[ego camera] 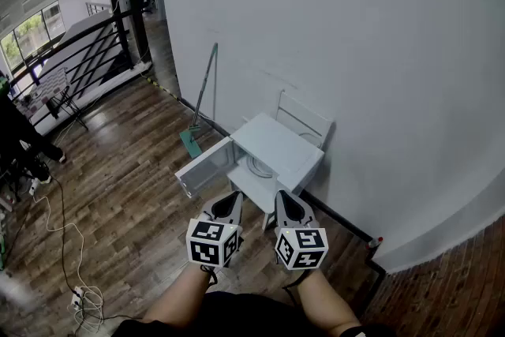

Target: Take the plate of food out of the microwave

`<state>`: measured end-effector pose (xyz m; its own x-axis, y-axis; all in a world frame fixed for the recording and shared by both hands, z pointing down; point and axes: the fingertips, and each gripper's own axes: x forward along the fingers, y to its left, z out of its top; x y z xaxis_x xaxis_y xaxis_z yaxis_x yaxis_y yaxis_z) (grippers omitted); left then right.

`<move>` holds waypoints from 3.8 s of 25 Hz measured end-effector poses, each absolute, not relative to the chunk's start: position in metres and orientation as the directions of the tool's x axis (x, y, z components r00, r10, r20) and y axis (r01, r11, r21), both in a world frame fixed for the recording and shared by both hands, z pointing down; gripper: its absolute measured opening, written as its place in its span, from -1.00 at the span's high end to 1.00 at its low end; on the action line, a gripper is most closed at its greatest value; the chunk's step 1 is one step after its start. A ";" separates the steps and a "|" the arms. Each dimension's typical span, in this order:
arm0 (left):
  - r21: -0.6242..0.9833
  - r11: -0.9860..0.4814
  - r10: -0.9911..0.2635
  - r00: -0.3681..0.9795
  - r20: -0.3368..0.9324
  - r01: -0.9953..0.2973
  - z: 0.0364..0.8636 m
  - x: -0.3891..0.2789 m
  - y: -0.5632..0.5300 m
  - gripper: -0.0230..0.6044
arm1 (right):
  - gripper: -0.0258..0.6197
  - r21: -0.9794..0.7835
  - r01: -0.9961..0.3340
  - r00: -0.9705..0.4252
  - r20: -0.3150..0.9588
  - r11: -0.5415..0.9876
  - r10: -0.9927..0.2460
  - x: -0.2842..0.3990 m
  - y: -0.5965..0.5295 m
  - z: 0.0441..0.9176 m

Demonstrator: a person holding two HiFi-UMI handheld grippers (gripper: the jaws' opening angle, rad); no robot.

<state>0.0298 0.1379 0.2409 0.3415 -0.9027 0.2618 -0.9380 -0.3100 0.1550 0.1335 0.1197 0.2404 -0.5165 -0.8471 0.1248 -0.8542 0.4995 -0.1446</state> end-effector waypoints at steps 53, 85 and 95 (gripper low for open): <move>0.221 -0.349 -0.825 0.410 0.388 -0.911 0.303 0.018 -0.101 0.93 | 0.88 -0.194 -0.902 -0.427 0.257 0.386 -0.867 0.150 -0.100 0.297; 0.453 -0.033 -0.853 0.261 0.452 -0.891 0.394 -0.063 -0.166 0.93 | 0.88 -0.114 -0.737 -0.658 0.350 0.667 -0.667 0.043 -0.206 0.335; 0.547 0.144 -0.833 0.198 0.517 -0.825 0.483 -0.073 -0.144 0.93 | 0.88 -0.082 -0.616 -0.714 0.479 0.783 -0.511 0.007 -0.190 0.413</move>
<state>-0.0726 -0.1438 0.4832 0.1975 -0.8329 0.5170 -0.8246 0.1440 0.5470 0.0069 -0.1898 0.4125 -0.7137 -0.5112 0.4789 -0.6163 0.7832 -0.0824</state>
